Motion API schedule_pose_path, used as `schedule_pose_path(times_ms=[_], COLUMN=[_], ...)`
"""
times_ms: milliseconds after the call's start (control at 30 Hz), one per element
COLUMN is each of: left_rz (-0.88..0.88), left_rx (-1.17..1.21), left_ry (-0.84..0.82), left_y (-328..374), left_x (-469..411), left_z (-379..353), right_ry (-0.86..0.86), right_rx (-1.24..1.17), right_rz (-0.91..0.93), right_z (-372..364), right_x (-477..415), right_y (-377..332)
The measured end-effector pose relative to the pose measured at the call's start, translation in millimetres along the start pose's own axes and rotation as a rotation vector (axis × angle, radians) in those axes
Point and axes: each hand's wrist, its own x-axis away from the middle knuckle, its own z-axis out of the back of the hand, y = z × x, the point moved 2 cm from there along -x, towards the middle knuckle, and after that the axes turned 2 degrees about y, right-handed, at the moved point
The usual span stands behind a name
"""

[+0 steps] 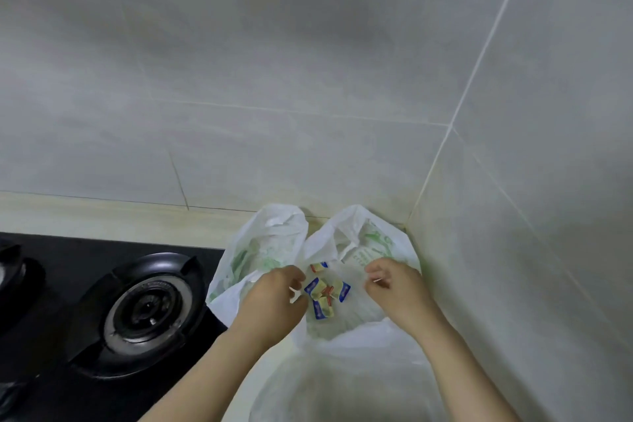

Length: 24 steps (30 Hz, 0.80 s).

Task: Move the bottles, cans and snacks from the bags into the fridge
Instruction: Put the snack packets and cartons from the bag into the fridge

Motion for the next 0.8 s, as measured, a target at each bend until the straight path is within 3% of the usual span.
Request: schedule_pose_path(times_ms=[567, 800], left_rz=[0.121, 0.171], left_rx=[0.019, -0.007], left_ry=[-0.189, -0.211], left_y=[-60, -76], left_x=[-89, -102], left_z=[-78, -96], right_ry=[-0.517, -0.470], right_rx=[0.363, 0.390], right_rz=[0.079, 0.105], right_z=[-92, -99], right_x=[-139, -178], right_y=[20, 16])
